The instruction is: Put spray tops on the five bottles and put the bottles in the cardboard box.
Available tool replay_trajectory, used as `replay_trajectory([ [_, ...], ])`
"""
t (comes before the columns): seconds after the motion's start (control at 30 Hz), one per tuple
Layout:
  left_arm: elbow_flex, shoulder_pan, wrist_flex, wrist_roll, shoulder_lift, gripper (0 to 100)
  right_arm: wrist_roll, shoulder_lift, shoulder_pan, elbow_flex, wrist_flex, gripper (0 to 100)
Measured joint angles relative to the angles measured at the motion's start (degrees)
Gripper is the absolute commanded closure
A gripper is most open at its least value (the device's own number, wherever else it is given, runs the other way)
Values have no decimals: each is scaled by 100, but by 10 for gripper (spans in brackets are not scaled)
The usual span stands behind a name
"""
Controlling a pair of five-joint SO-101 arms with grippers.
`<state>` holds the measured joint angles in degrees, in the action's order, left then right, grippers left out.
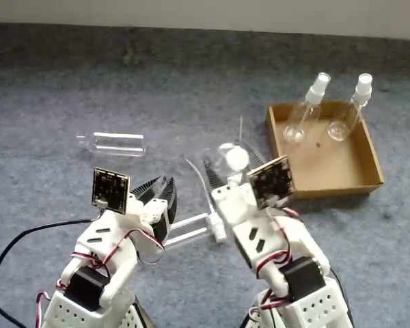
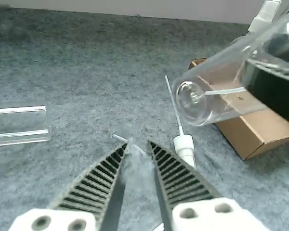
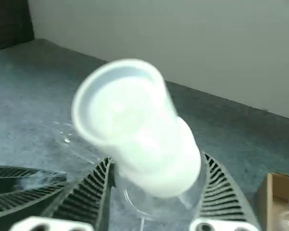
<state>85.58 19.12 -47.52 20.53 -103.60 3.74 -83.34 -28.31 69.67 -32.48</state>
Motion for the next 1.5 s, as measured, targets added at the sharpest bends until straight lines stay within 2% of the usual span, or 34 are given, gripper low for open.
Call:
replay_trajectory([
  [0.23, 176, 0, 0, 0, 0, 993, 88, 0, 1556, 0, 0, 864],
  [0.33, 202, 0, 0, 0, 0, 993, 545, 0, 1925, 0, 0, 864],
  [0.53, 202, 0, 0, 0, 0, 993, 730, 18, 2532, 0, 0, 864],
  [0.67, 202, 0, 0, 0, 0, 993, 730, 607, 2743, -114, 0, 864],
  [0.87, 202, 0, 0, 0, 0, 993, 730, 2312, 3033, -853, 0, 864],
  [1.07, 202, 0, 0, 0, 0, 993, 730, 3376, 3156, -1011, 976, 864],
  [1.5, 202, 0, 0, 0, 0, 993, 730, 5363, 3156, -1081, 2338, 864],
])
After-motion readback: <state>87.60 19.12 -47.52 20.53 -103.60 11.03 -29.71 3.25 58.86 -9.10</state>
